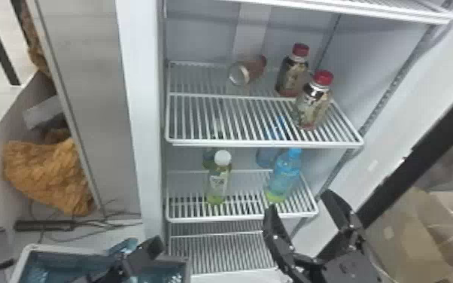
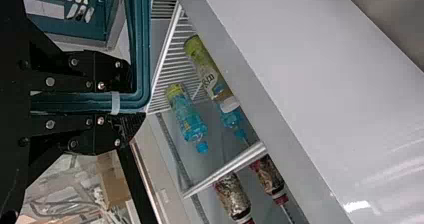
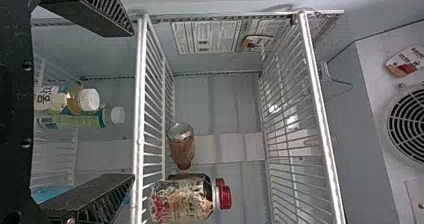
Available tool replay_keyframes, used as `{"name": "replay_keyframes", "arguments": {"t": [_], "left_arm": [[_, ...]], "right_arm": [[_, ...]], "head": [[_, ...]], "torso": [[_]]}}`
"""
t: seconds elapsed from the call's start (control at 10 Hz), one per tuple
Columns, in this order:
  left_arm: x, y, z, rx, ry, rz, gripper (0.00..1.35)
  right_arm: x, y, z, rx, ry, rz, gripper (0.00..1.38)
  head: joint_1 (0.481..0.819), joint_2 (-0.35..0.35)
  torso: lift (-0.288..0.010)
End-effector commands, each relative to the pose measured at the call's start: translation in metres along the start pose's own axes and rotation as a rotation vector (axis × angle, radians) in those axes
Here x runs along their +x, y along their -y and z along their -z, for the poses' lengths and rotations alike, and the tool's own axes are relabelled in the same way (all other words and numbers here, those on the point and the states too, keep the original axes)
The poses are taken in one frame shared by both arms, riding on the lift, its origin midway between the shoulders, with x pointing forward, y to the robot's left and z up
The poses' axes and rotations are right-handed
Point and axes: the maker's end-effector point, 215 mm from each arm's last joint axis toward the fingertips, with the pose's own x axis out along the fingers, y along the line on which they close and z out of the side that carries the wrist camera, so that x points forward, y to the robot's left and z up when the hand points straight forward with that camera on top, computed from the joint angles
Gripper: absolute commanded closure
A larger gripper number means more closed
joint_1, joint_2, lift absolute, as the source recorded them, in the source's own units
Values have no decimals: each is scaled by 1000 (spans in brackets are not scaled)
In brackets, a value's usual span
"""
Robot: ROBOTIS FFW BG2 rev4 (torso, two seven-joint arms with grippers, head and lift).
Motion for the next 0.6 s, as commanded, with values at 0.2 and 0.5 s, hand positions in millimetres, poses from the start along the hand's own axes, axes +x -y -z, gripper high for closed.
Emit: {"name": "replay_keyframes", "arguments": {"t": [0.2, 0.5], "left_arm": [[0, 0, 0, 2, 1, -3, 1205], [0, 0, 0, 2, 1, -3, 1205]], "right_arm": [[0, -1, 4, -3, -7, 1, -2], [1, -1, 4, -8, -6, 2, -2]], "head": [[695, -208], [695, -205]], "torso": [[-69], [-69]]}}
